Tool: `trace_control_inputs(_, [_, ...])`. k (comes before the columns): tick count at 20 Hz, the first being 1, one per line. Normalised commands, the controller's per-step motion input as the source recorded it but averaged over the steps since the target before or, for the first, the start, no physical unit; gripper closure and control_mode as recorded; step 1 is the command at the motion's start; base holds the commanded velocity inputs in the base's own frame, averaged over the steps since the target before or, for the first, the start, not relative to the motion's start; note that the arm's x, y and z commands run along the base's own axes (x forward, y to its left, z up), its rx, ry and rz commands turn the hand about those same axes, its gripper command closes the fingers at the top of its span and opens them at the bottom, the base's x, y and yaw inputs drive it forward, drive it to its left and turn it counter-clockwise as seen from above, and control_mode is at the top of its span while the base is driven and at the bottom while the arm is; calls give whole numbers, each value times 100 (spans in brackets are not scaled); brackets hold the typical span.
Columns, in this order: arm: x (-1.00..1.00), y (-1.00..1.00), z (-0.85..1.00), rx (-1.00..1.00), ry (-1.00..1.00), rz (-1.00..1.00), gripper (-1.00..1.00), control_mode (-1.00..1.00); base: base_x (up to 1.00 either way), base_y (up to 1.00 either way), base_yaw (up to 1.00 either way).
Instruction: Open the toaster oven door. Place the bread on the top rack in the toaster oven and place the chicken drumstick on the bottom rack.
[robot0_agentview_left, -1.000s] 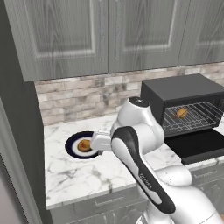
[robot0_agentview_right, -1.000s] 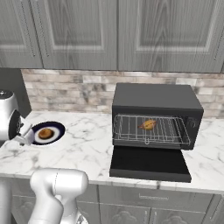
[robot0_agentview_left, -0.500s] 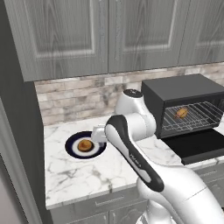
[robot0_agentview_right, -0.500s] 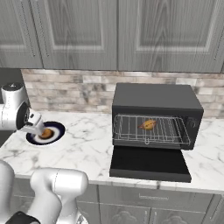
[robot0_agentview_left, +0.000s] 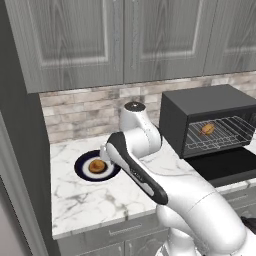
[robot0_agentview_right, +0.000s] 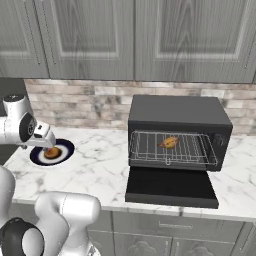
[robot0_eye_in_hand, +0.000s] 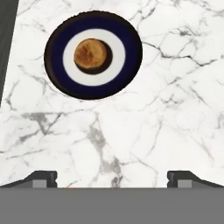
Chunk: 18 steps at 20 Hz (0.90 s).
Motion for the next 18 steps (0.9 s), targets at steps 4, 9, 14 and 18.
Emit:
trace_control_inputs(4, [37, 1, -29, -12, -1, 4, -100, -100, 0, 0, 0])
trace_control_inputs(9, [40, 0, -29, -11, 0, 9, -100, -100, 0, 0, 0])
trace_control_inputs(14, [43, 0, -24, 0, 0, 15, -100, -100, 0, 0, 0])
trace_control_inputs(18, [35, 1, -29, 0, 0, 15, -100, -100, 0, 0, 0])
